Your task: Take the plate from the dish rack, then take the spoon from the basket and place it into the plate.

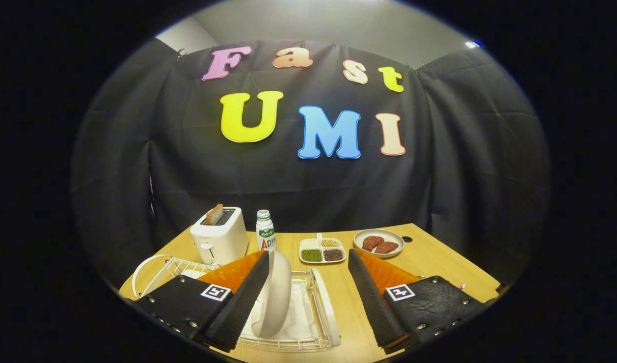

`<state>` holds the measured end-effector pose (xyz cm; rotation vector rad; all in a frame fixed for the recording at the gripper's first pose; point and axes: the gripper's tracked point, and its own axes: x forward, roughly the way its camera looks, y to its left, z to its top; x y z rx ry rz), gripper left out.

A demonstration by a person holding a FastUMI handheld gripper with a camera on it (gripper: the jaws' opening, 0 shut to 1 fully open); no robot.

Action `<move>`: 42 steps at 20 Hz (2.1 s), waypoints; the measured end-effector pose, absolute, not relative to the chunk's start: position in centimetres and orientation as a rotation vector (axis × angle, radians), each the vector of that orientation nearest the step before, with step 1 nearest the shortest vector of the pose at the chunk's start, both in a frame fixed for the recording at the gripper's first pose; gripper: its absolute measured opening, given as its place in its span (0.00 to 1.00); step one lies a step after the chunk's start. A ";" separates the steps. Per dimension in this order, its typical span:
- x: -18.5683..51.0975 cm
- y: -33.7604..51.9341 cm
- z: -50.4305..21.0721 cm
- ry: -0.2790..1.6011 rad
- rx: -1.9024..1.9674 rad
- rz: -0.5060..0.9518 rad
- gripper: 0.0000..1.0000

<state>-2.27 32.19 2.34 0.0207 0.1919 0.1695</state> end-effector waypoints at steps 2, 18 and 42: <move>-1.6 33.3 0.8 0.239 0.005 0.156 0.96; 1.4 36.8 -5.3 0.502 -0.143 0.074 0.27; -7.0 30.2 3.4 0.371 -0.298 -0.027 0.25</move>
